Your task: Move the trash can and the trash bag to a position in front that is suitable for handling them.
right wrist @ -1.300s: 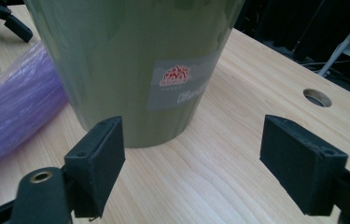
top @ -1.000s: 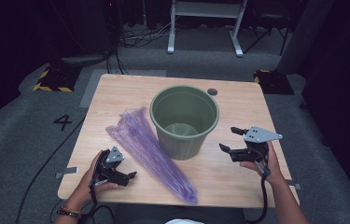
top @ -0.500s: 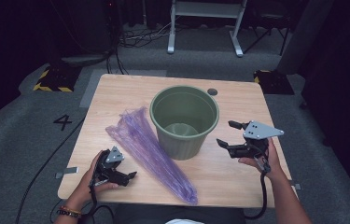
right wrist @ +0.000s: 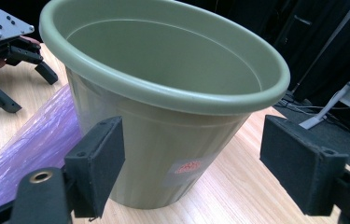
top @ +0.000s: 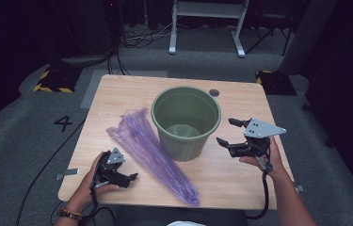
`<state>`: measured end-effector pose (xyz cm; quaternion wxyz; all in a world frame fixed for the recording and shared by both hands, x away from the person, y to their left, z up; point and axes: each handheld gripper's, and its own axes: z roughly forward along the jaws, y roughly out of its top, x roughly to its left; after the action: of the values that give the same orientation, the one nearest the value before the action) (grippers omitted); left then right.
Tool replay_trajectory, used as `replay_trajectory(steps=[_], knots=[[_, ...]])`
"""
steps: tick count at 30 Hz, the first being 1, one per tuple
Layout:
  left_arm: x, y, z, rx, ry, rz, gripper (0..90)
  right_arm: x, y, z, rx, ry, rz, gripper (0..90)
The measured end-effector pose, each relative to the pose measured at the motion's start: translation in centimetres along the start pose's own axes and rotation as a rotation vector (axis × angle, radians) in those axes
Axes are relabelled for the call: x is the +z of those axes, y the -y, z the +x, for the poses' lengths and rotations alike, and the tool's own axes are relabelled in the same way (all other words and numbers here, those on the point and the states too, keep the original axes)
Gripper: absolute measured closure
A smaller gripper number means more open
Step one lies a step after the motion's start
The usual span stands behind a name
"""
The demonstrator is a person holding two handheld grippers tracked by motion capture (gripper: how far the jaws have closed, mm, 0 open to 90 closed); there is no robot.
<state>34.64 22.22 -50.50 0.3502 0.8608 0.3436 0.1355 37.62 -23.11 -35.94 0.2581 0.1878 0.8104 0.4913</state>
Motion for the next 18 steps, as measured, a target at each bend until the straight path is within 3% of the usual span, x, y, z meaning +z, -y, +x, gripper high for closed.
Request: replay_trajectory(steps=[18], knots=[[0.0,0.0,0.0,-0.001,0.001,0.000,4.0,0.6,-1.4,0.7,-0.036,-0.027,-0.006,22.1]])
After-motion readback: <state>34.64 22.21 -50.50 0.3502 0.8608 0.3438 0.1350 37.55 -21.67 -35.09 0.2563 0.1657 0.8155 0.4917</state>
